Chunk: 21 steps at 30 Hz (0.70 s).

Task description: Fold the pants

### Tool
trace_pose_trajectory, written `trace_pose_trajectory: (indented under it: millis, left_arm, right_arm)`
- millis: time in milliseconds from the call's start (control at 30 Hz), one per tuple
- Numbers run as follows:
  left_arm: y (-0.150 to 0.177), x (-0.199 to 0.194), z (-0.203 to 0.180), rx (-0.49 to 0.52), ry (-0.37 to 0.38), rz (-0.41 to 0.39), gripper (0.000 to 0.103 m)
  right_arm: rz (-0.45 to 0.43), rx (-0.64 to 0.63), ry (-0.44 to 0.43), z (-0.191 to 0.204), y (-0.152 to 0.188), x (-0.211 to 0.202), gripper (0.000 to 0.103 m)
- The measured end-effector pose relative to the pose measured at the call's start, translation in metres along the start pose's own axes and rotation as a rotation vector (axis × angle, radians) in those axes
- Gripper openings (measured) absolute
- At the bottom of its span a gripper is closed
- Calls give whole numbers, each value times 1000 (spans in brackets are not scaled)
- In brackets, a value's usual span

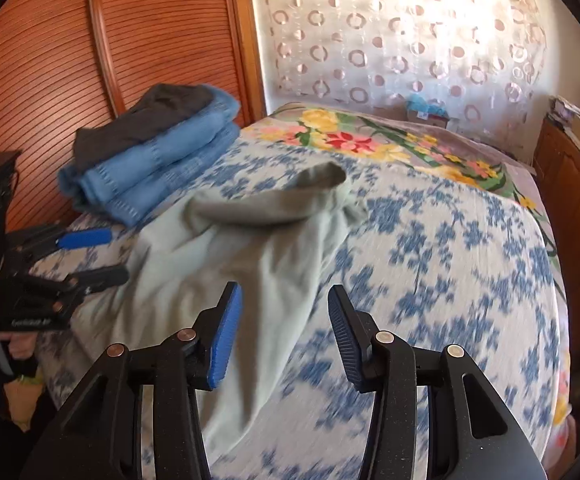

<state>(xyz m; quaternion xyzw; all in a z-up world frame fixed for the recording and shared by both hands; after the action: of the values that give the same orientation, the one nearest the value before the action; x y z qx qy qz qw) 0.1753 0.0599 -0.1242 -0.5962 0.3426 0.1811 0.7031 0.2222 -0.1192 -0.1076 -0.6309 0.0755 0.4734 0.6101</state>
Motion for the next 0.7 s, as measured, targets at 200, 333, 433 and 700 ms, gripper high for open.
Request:
trace_pose_trajectory:
  millis: [200,333,433,700]
  left_arm:
    - [17,-11,-2,-2,-6,4,65]
    - [28,-21,-4,-9,-15,-4,65]
    - [39,-23,-6,-15,-13,16,65]
    - [58,-29,-5,-10,-26,38,65]
  right_arm:
    - [-7,6,-10,11,29,-13,30]
    - [-11,-12,-13,20,45,-19,30]
    - [-12,-10,-21,25,54,-21,30]
    - [1,5,-38,32,73,-26,30]
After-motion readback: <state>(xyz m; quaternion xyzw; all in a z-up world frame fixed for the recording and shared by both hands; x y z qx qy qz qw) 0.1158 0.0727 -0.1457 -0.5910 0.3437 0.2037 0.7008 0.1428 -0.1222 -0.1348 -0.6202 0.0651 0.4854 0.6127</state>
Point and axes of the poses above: each gripper's, at about its wrist camera, not at the fingertips, and x roughly the way its jaws point, z to its left, y to its underside, the point moved 7 cm from there along x, roughly the way its jaws point, and after that the axes turned 8 degrees about x, right-handed, at the moved point
